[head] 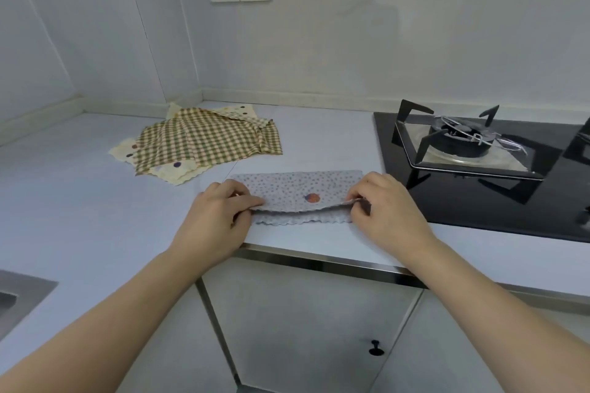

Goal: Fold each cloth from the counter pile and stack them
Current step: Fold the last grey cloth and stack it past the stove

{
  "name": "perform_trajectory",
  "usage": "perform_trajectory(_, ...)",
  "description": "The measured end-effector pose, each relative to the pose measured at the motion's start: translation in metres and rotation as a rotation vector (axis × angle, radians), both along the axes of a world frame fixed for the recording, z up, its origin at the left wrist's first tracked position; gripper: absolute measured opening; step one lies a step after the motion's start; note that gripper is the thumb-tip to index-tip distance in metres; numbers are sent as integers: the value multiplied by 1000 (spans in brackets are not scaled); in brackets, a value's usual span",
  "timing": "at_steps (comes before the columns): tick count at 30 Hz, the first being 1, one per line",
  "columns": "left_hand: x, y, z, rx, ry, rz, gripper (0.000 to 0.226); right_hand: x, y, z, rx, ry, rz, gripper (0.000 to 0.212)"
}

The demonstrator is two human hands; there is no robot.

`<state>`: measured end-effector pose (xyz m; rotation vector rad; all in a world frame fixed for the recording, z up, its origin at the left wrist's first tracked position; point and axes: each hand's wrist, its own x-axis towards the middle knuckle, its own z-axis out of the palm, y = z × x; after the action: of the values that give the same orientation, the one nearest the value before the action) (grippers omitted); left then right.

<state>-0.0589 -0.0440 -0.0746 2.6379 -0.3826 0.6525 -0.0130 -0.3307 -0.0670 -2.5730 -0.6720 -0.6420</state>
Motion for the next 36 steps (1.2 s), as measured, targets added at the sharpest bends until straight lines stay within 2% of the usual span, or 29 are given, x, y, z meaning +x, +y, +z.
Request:
perform_trajectory(2,1,-1,1,-11,-20,-39,39,-2,0,1,-30,-12,0,13)
perform_trajectory(6,4,4,7,6,161,-96,49,-5,3,5,-99,147,2,10)
perform_trajectory(8,5,9,10,38,187,-144,52,-6,5,7,-90,182,9,12)
perform_trajectory(13,8,16,9,117,90,-166,25,-6,4,7,-96,240,11,21)
perform_trajectory(15,8,14,10,2,88,-128,17,-5,4,7,-93,246,26,22)
perform_trajectory(17,6,11,13,-177,150,-85,16,-4,4,7,-83,249,32,23)
perform_trajectory(19,4,9,15,-251,170,-65,17,-2,3,5,-54,238,38,19)
perform_trajectory(23,-2,6,20,-218,226,-107,6,0,0,4,162,283,37,3)
perform_trajectory(27,-2,7,21,-154,171,-120,17,1,-4,6,464,363,38,4)
perform_trajectory(30,-1,8,22,-184,65,-115,11,2,-6,6,541,355,45,7)
perform_trajectory(36,-1,7,42,-162,-42,-153,23,-1,-5,13,708,330,60,12)
